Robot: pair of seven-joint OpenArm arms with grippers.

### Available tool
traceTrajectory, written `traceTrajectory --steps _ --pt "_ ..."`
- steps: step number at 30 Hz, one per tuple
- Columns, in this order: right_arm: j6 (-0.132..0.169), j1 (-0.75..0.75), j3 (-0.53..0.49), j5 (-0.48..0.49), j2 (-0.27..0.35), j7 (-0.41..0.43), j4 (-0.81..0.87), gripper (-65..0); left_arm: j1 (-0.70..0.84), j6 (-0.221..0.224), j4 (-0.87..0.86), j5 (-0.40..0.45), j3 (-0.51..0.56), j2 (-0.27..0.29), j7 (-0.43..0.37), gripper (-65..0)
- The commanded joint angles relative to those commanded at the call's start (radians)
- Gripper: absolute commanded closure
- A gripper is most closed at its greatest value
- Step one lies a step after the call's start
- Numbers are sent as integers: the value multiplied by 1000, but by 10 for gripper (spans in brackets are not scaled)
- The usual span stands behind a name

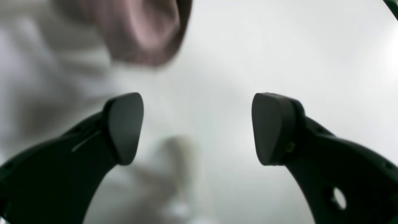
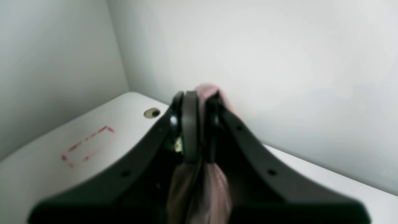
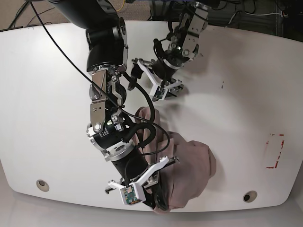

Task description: Layout the t-shirt on the table in an organized manner, then fold the t-shirt properly

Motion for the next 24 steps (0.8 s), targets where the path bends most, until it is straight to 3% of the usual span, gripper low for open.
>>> traceTrajectory --steps 11,16,17,20,24 --pt "0 -38 0 2 -1 0 6 0 -120 2 -87 0 -3 0 -2 -517" --pt "0 -49 0 2 -1 0 8 0 -133 -2 -91 0 -3 0 -2 -487" --pt "0 -49 0 2 -1 0 8 0 -137 -2 -92 2 -3 0 -2 -458" --pt "0 -51 0 3 -1 0 8 0 -147 -3 -120 2 -3 0 -2 -285" --pt "0 -51 0 6 -1 0 8 0 -183 -3 -189 2 -3 0 2 -10"
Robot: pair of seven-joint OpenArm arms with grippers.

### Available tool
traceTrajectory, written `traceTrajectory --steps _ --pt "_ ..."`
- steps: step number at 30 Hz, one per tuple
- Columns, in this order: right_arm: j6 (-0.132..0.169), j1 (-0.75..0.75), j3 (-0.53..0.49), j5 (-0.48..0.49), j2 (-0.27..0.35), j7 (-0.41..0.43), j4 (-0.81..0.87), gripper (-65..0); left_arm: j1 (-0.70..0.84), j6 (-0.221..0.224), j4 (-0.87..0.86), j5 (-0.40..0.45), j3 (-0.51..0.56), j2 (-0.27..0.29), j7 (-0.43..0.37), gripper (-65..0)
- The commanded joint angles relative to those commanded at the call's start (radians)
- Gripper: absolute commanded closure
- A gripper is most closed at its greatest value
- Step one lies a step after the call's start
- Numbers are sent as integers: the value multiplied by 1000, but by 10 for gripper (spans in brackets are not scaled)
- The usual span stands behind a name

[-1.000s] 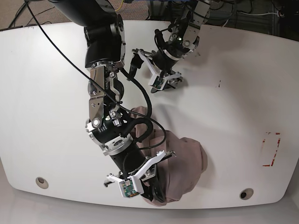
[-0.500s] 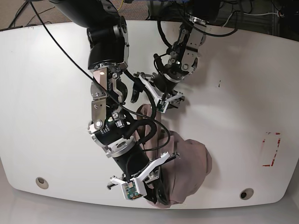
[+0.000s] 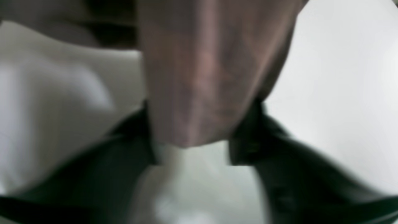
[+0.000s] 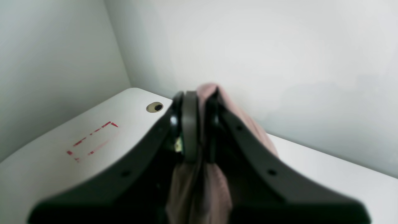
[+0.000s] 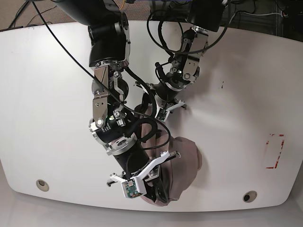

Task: Layout the t-shirt on the table in an organized manner, then fold the t-shirt properly
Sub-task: 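Grasp another shirt edge with the left gripper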

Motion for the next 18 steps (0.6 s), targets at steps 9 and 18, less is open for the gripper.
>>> traceTrajectory --steps 9,18 --pt "0 0 2 -2 0 0 -5 0 -18 -2 -34 -3 0 0 5 0" --pt "-2 2 57 2 12 2 -46 0 21 -3 137 -2 -95 -35 104 0"
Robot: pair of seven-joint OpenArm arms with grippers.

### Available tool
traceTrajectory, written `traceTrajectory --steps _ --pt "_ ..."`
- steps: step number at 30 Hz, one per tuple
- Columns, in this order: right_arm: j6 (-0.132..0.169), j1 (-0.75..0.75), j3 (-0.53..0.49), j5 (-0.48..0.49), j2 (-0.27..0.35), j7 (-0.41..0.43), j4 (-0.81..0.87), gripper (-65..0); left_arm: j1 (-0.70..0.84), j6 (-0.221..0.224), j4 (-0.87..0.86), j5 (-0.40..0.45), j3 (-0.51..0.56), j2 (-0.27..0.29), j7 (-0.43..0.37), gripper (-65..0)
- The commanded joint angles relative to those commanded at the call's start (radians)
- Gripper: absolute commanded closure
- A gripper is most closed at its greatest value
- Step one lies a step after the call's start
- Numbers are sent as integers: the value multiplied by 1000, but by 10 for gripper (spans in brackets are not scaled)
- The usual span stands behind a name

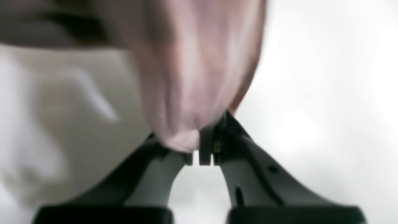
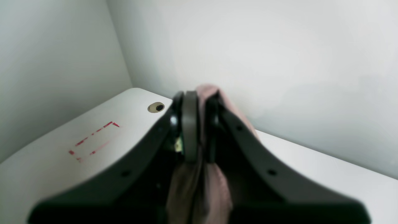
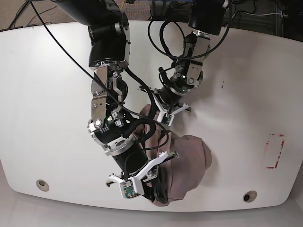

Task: Layout the t-shirt on the table in an organized manner, then fold the t-shirt properly
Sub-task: 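Grasp another shirt edge with the left gripper, then pull the shirt apart with both grippers, spreading it across the table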

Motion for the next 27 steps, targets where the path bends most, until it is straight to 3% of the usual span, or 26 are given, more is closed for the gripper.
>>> traceTrajectory --steps 6,18,27 --pt "0 12 74 0 3 3 -52 0 2 -9 166 0 -60 -58 117 0" --pt "-5 55 193 -8 3 -2 -54 0 -55 -210 459 2 -290 -89 376 0" --pt "-6 49 201 -8 55 -2 -52 0 -143 -279 511 0 -400 -155 466 0"
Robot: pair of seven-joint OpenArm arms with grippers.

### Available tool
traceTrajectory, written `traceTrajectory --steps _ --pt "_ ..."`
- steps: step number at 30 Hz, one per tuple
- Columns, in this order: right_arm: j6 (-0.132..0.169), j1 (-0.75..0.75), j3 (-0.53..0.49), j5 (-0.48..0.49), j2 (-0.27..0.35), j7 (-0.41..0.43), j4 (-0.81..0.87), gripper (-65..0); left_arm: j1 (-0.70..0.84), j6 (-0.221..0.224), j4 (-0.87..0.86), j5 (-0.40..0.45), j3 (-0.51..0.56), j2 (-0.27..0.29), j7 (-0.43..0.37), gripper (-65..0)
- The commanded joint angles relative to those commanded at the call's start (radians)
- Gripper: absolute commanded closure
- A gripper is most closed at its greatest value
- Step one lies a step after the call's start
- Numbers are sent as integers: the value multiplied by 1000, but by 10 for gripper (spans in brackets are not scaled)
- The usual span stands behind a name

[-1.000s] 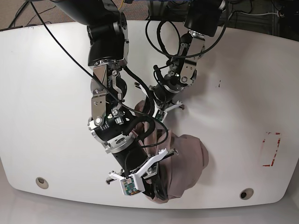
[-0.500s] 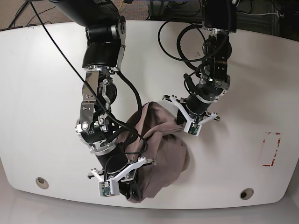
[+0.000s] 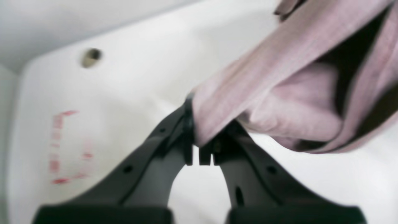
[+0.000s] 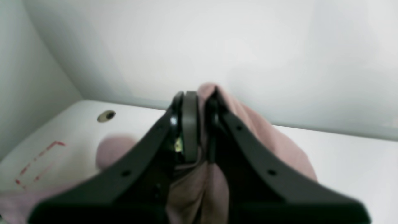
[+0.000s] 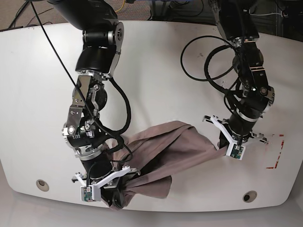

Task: Layout the t-shirt on the table in an organized manner, then fold the t-shirt properly
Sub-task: 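Pull the shirt apart with both grippers, spreading it across the table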

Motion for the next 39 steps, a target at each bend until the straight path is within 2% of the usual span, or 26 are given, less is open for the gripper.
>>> traceTrajectory --steps 7,14,16,18,22,24,27,30,39 --pt "0 -3 2 0 26 0 2 0 -89 -60 14 0 -54 -35 68 0" --pt "0 21 2 -2 49 0 3 -3 -249 -68 31 0 -64 -60 172 0" --pt "0 35 2 -2 51 0 2 -38 -305 -68 31 0 -64 -60 204 0" --pt "0 44 2 -2 51 0 3 -113 -347 -68 31 0 -61 -60 218 0" --pt "0 49 0 -2 51 0 8 -330 -402 -68 28 2 -61 -58 229 0" --pt "0 44 0 -2 51 0 8 -412 -410 -68 28 2 -61 -57 235 0" --pt "0 29 0 0 52 -2 25 -484 -407 -68 28 2 -61 -57 242 0" --pt "0 -20 -2 0 52 -2 57 -488 -394 -68 29 2 -61 -58 242 0" --pt "0 -235 -3 8 49 -2 127 -488 -230 -69 32 0 -75 -60 238 0"
